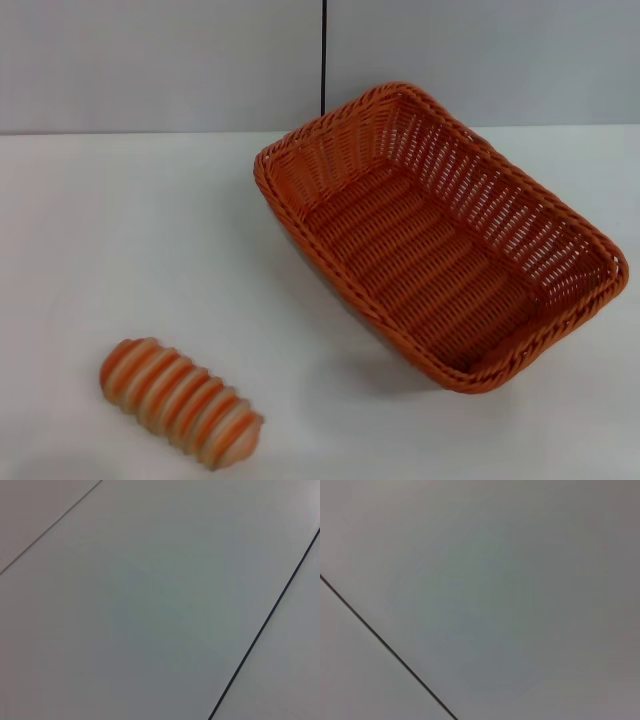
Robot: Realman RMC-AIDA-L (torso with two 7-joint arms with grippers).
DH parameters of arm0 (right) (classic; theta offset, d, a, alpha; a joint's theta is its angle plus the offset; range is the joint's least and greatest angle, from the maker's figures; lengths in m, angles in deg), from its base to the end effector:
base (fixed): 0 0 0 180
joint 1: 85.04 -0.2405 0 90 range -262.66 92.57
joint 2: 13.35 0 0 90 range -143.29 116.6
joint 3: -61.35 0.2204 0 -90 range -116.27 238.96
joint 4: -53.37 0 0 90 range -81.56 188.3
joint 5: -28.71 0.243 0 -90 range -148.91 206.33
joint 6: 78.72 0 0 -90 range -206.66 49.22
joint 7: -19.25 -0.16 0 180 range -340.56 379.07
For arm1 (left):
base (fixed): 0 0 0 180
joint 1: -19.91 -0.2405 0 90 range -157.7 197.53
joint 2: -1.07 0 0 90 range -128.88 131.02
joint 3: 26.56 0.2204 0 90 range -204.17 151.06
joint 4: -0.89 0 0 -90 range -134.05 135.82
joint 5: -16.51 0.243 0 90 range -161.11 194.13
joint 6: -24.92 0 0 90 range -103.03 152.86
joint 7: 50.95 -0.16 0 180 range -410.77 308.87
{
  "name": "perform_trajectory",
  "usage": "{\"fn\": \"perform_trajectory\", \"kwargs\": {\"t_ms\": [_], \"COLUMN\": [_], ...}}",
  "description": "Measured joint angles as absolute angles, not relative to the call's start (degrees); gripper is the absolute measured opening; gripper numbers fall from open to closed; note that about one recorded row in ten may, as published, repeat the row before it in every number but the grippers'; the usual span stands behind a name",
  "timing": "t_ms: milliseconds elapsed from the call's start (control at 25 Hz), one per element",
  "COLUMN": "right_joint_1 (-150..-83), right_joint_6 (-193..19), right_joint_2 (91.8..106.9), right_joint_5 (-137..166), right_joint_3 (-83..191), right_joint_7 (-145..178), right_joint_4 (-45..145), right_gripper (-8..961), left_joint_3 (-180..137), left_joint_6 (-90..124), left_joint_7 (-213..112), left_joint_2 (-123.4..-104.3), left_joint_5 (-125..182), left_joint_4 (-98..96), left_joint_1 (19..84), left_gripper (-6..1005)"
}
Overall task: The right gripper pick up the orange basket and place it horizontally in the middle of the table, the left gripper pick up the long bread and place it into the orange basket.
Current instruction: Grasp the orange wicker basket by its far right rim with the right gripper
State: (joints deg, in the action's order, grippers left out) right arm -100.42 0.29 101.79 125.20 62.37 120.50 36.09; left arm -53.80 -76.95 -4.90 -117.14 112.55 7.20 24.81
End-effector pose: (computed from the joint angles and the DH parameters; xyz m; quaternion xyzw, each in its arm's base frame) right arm 0.4162 0.2745 0.1296 -0.4955 0.4525 0.5290 0.5195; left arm -0.3789 0.1896 0.0703 -0.4304 -0.3143 -0.5648 0.6301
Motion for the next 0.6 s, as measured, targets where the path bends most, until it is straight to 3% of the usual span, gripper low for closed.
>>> {"fn": "perform_trajectory", "kwargs": {"t_ms": [320, 600], "right_joint_1": [-101.23, -100.54], "right_joint_6": [-1.88, 1.04], "right_joint_2": [102.76, 104.76], "right_joint_5": [125.30, 127.20], "right_joint_3": [62.54, 62.98], "right_joint_7": [121.15, 123.37], "right_joint_4": [34.96, 32.86], "right_gripper": [713, 713], "left_joint_3": [-53.87, -53.85], "left_joint_6": [-77.00, -76.25], "left_joint_7": [-9.79, -12.89], "left_joint_2": [-117.48, -117.49], "left_joint_5": [112.53, 112.33], "left_joint_4": [8.18, 8.87], "left_joint_1": [25.13, 25.20], "left_gripper": [664, 666]}}
